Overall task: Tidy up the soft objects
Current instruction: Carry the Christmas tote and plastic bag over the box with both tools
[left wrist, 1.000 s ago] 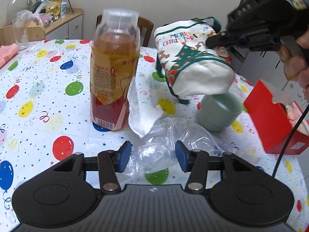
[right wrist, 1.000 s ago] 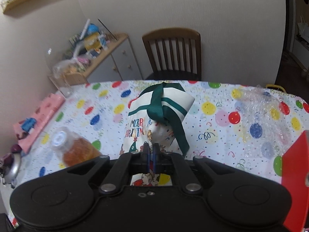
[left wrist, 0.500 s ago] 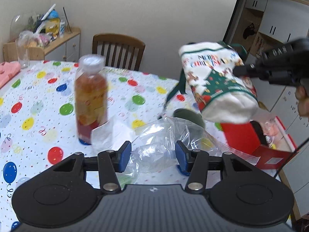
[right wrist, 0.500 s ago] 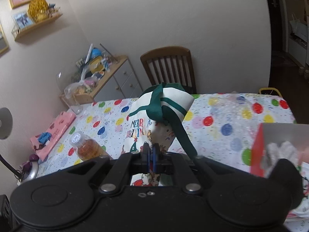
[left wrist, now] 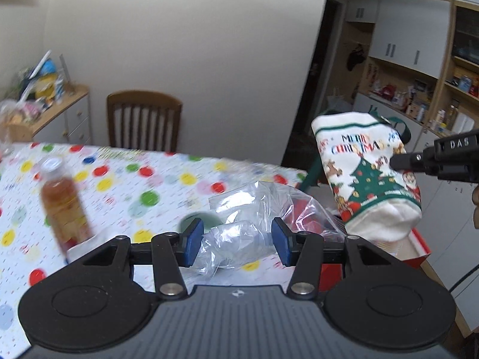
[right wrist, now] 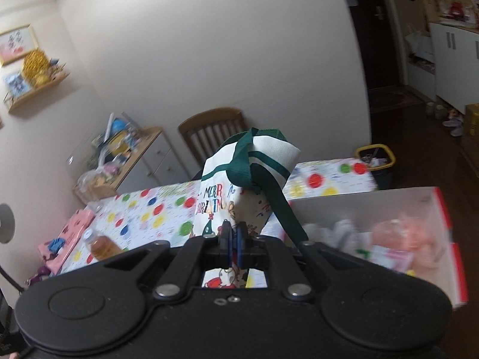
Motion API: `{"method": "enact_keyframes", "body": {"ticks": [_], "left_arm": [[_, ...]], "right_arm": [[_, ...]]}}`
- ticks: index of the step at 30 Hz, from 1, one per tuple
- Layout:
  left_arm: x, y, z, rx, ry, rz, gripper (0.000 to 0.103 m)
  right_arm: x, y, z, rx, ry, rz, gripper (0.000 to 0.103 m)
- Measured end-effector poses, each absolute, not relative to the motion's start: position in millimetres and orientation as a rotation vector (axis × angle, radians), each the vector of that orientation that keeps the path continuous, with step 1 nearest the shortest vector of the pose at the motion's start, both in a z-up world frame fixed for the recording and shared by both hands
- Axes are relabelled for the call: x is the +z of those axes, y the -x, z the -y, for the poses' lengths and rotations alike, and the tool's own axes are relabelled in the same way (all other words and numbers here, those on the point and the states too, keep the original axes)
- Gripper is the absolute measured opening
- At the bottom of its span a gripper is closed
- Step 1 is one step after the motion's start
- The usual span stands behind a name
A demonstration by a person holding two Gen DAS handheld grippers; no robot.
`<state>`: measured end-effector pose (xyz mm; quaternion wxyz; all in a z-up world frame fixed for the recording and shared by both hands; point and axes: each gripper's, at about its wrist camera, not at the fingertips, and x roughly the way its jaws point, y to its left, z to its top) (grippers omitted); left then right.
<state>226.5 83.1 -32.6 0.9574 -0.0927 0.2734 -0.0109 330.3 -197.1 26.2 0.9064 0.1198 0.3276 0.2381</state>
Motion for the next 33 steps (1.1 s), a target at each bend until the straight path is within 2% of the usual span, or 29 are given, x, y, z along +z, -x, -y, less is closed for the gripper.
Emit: {"method": "enact_keyframes", "body": {"ticks": [7, 15, 33], "left_arm": [[-15.4, -243.5, -27.7, -0.087, 0.14, -0.519, 0.049], [-21.3, -265.7, 38.3, -0.178, 0.06, -0.528, 0.049], [-77.8, -344.1, 117.9, -0.197, -0.155, -0.655, 0.049]], "right_arm": [[25.1, -323.2, 267.9, 0.42, -0.266, -0.653, 0.002], [14.1, -320.5, 325.7, 0.33, -0.27, -0.653, 0.002], [-48.7, -385.8, 331.2, 0.329, -0.215, -0.775, 0.002]]}}
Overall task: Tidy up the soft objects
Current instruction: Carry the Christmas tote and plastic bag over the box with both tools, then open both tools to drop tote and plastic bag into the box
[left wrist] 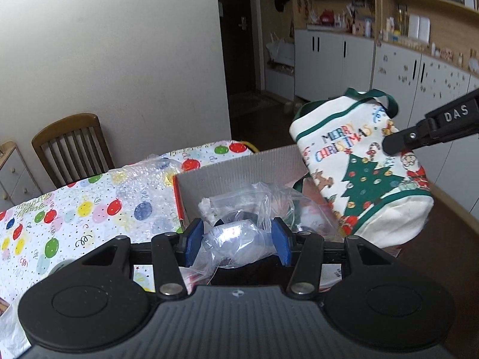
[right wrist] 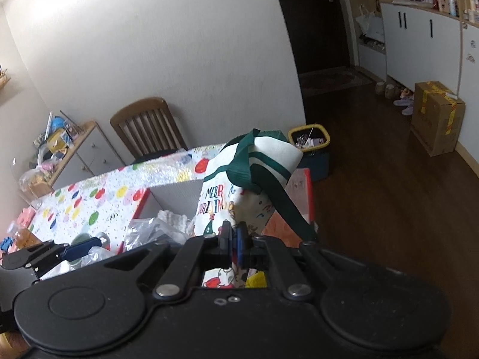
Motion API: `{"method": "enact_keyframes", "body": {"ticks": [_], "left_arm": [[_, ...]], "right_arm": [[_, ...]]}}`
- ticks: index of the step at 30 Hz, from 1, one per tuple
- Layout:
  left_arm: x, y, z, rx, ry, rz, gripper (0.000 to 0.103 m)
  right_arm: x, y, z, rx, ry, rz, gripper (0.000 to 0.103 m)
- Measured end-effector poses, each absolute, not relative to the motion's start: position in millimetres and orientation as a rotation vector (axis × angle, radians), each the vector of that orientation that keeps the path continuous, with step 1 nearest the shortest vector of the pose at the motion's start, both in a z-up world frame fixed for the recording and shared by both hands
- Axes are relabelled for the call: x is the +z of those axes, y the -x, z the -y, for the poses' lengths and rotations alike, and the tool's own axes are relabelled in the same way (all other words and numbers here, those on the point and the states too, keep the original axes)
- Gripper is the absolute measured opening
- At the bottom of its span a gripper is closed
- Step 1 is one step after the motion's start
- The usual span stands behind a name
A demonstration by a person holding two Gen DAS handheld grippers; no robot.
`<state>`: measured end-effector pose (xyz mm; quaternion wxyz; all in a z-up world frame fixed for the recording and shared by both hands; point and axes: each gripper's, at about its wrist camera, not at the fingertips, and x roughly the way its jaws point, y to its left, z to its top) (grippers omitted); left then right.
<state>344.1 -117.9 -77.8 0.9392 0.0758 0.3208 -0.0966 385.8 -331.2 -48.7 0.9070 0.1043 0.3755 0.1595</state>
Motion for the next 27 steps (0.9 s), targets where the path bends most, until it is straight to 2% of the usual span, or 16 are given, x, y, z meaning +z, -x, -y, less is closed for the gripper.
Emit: {"method": "enact_keyframes", "body": {"ticks": [19, 21, 23, 27], "left_arm": [[-111.1, -382.3, 136.8, -0.192, -0.228, -0.751, 0.049], [-113.7, -382.8, 137.2, -0.194, -0.237, -0.757, 0.049], [-114.8, -384.2, 137.6, -0.196, -0.245, -0.763, 0.05], [-116.1, -385.5, 137.7, -0.198, -0.258, -0.764, 0.053]], "right_arm": [[-108.4, -438.1, 309.6, 0.33, -0.112, -0.908, 0.003], [-109.1, -437.3, 309.2, 0.329, -0.097, -0.906, 0.005], [-108.9, -436.1, 307.8, 0.328, -0.076, -0.904, 0.012], [-107.5, -432.6, 307.5, 0.332, -0.048, -0.907, 0.02]]}}
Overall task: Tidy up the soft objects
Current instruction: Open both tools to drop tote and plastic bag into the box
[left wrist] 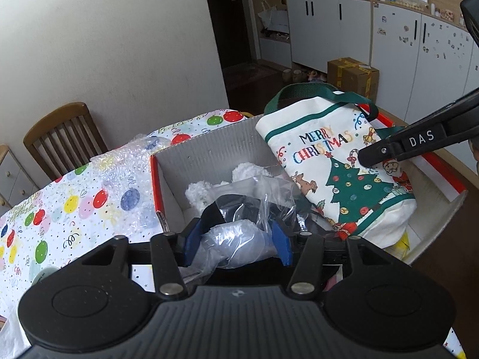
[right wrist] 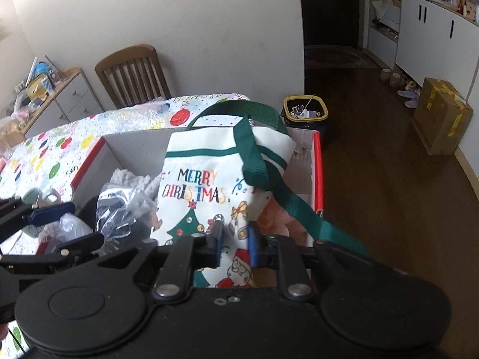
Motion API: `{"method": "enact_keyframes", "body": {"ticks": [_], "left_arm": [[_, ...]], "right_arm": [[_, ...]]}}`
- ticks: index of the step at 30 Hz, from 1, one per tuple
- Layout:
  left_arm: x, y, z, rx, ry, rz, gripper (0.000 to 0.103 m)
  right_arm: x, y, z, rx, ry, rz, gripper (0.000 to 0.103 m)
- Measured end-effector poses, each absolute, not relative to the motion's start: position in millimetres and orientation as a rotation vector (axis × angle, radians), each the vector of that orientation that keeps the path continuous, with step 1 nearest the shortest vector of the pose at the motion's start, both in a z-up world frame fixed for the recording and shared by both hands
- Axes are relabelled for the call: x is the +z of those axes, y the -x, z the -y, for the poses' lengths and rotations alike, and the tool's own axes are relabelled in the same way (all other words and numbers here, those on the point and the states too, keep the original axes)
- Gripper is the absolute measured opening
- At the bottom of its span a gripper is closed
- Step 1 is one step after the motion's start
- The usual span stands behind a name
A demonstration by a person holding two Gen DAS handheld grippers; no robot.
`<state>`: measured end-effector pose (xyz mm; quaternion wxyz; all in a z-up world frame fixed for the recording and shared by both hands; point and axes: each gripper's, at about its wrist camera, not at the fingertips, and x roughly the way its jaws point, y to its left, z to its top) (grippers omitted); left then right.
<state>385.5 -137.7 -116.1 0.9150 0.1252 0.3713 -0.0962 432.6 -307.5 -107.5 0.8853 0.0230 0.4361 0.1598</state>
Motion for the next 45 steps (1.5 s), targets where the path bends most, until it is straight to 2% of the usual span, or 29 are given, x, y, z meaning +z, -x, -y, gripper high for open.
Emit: {"method": "enact_keyframes", "body": {"ticks": [6, 14, 21, 26, 31, 34, 36, 43, 45], "left_arm": [[-113.4, -382.2, 135.9, -0.222, -0.241, -0.754, 0.067], [-105.2, -369.9, 130.6, -0.23, -0.192, -0.745, 0.072], [-89.9, -354.9, 124.8, -0.241, -0.142, -0.726, 0.072], [-73.9, -339.8, 119.7, -0.251, -0.109, -0.697, 0.072], [-55.1, -320.2, 114.0, -0.258, -0.093, -0.657, 0.072], [-46.6, -309.0, 108.6, -0.252, -0.083, -0.641, 0.079], [-41.8, -301.0, 103.2, -0.249, -0.071, -0.628, 0.08], [-31.8, -276.5, 79.4, -0.217, -0.031, -0.611, 0.084], [-29.7, -269.7, 69.7, -0.203, -0.018, -0.606, 0.085]], "right_arm": [[-105.0, -427.9, 314.6, 0.34, -0.067, -0.907, 0.031], [-92.5, -412.5, 322.6, 0.366, -0.087, -0.892, 0.036], [-74.4, -392.5, 321.1, 0.401, -0.085, -0.862, 0.043], [-57.4, -376.0, 318.5, 0.425, -0.07, -0.819, 0.055], [-42.0, -360.3, 310.0, 0.457, -0.053, -0.784, 0.061], [-34.1, -351.7, 303.6, 0.482, -0.053, -0.765, 0.063], [-29.5, -347.1, 298.6, 0.499, -0.047, -0.756, 0.065], [-18.2, -328.9, 273.8, 0.569, -0.037, -0.72, 0.082], [-16.3, -324.7, 263.4, 0.589, -0.027, -0.713, 0.084]]}}
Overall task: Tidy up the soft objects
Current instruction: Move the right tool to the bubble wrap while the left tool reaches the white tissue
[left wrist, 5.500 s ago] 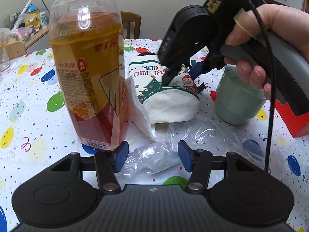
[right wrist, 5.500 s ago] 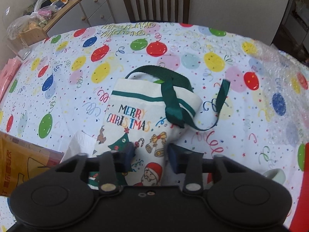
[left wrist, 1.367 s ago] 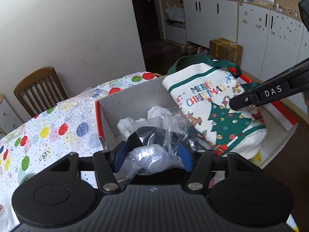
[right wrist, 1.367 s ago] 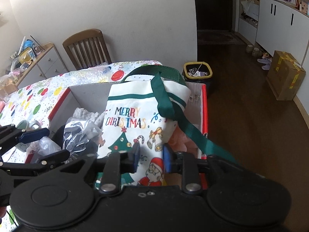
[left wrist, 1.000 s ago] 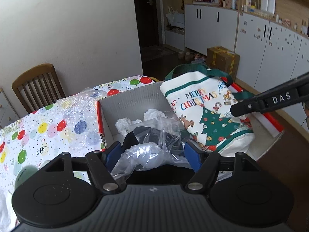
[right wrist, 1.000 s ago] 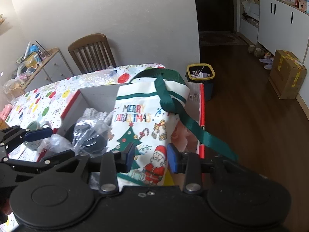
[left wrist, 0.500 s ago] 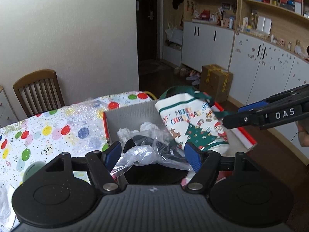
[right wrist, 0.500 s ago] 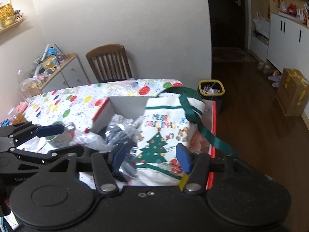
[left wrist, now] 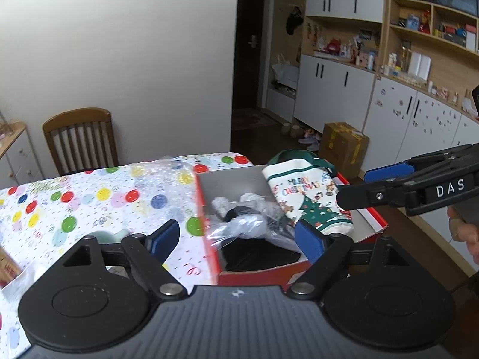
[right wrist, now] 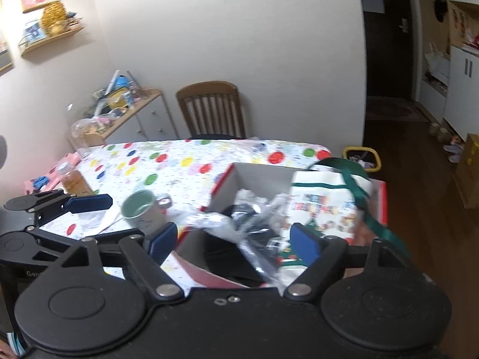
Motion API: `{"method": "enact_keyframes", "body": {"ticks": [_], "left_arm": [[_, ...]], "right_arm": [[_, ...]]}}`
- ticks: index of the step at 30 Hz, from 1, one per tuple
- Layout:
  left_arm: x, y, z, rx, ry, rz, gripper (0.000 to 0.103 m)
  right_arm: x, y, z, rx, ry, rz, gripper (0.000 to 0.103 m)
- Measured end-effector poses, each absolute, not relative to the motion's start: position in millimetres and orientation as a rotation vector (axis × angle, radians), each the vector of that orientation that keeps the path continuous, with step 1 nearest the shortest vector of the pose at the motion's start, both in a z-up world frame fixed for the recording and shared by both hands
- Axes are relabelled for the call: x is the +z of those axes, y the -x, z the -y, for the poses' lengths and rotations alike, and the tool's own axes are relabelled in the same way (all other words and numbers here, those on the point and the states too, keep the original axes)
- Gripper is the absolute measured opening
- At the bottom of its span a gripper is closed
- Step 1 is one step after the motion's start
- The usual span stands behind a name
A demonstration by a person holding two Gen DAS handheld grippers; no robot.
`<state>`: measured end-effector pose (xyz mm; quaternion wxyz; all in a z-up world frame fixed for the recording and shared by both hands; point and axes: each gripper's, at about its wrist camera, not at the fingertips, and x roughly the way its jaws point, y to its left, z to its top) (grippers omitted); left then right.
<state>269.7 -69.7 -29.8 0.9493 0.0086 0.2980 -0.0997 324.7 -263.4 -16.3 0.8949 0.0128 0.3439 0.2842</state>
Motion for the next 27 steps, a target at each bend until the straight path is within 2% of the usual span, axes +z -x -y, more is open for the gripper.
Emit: {"method": "enact_keyframes", "body": {"ticks": [2, 5, 11, 27], "left_arm": [[-29.0, -264.1, 58.9, -0.187, -0.003, -0.61, 0.087], [-29.3, -256.0, 38.0, -0.171, 0.031, -0.615, 0.097], [-31.9, -242.3, -11.1, -0.151, 0.103, -0.613, 0.102], [-68.9, -226.8, -137.0, -0.005, 0.121, -0.66, 0.103]], "right_arm": [[-14.6, -321.3, 253.1, 0.608, -0.022, -0.709, 0.088], [-11.7, -317.2, 237.3, 0.627, -0.018, -0.702, 0.094], [-8.0, -317.9, 203.4, 0.652, -0.001, -0.707, 0.097], [-12.3, -369.3, 110.7, 0.595, 0.033, -0.737, 0.099]]}}
